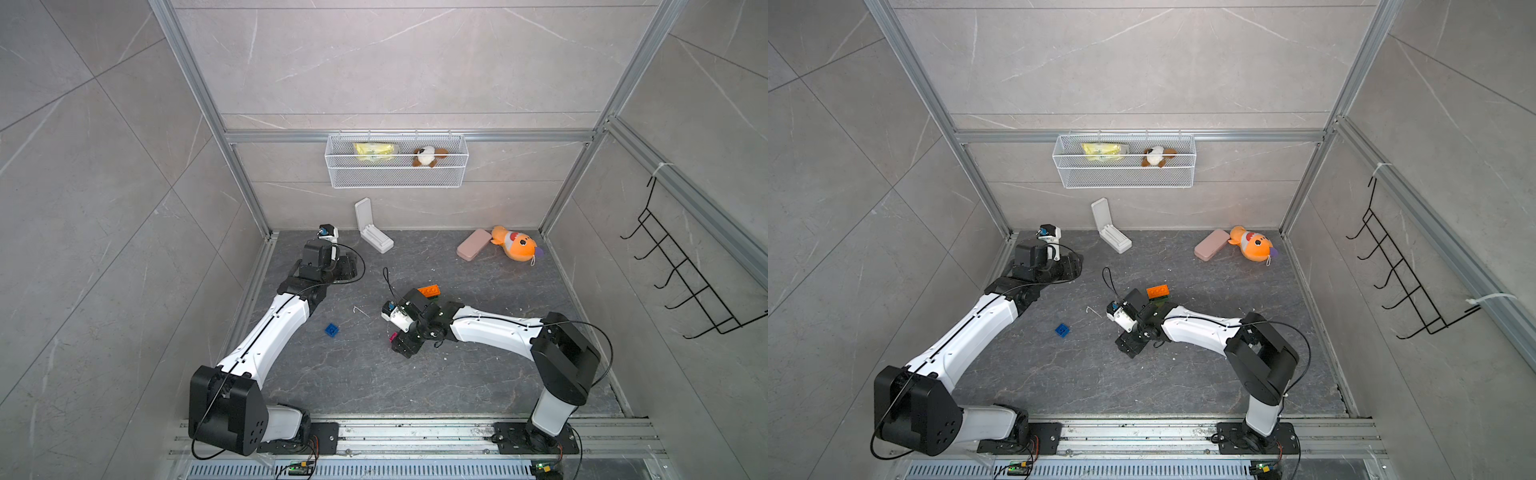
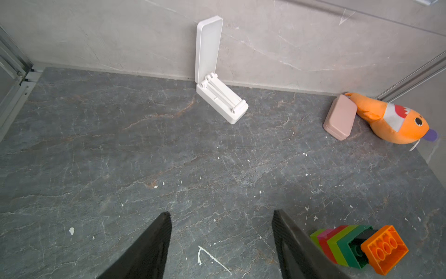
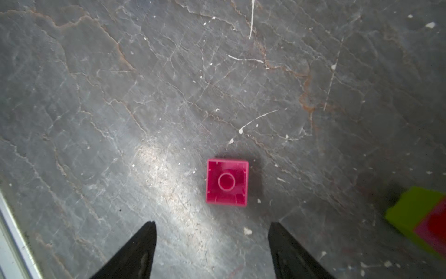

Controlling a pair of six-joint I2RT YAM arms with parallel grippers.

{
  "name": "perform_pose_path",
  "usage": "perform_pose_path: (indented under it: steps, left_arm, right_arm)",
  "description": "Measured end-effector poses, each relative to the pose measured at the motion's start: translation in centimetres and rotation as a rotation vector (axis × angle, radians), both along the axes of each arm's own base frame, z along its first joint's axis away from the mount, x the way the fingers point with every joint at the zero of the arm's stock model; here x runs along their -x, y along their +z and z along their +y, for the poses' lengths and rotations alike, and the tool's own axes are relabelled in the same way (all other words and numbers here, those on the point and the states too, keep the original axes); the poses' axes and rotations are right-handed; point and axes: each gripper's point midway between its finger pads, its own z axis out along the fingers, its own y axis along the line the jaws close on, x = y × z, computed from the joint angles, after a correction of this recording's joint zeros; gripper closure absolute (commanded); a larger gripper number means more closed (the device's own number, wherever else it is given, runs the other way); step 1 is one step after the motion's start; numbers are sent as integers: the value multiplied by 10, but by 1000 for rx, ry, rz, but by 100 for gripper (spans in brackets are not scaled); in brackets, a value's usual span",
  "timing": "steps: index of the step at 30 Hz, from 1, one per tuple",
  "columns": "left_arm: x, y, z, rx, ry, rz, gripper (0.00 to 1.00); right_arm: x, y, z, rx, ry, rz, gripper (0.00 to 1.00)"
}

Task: Assemble a carrot with lego
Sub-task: Pick up the lego brick from the center of the board.

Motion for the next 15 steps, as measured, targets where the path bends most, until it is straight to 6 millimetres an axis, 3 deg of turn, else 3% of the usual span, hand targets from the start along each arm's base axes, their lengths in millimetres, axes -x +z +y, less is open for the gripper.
perform_pose_path:
  steps: [15]
  left_arm:
    - [0, 1, 0, 5, 0, -5, 30]
  right_arm:
    - [-15, -24, 10, 55, 5, 1, 48]
